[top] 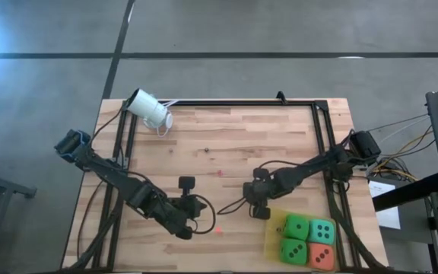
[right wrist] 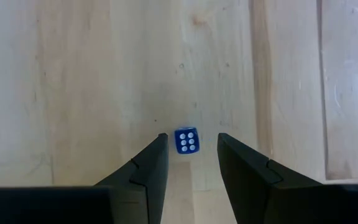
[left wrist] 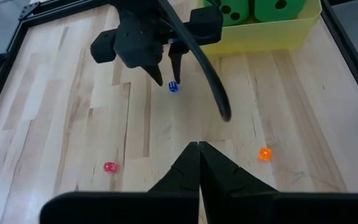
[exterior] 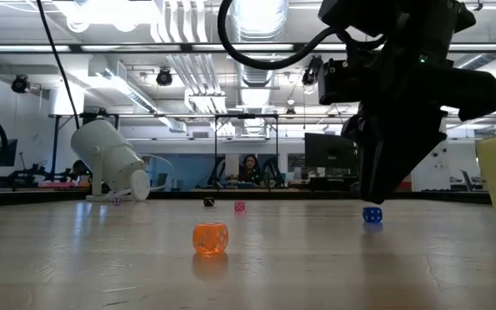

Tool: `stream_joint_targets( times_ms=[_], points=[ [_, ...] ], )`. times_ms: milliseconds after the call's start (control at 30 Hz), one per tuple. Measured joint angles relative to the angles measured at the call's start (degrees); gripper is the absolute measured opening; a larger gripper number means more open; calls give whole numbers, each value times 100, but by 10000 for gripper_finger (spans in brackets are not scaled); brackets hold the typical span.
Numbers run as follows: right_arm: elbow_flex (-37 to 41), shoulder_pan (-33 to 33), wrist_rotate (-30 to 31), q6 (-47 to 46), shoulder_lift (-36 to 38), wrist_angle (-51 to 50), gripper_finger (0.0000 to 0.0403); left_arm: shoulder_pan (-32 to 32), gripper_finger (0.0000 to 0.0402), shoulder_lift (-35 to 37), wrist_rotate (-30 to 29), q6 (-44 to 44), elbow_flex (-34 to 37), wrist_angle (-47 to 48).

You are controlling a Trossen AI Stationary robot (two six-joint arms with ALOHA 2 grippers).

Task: Pick & Place Dice
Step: Put the small blue die into the yellow bin

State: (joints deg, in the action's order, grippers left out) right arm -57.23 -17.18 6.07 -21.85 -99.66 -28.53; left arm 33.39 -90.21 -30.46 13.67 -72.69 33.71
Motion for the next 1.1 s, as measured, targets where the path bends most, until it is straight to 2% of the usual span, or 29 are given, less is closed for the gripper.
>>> stream_joint_targets(
  times_ms=[667,967,1100],
  points=[
    [49,58,-51,-43,-9,42,134,0,2,0,1,26,0,0],
    [26,69,-56,-19,-577,97,134,0,2,0,4,31,0,-3],
    [28,69,-55,-23,-614,91,134,0,2,0,4,33,0,-2]
  ],
)
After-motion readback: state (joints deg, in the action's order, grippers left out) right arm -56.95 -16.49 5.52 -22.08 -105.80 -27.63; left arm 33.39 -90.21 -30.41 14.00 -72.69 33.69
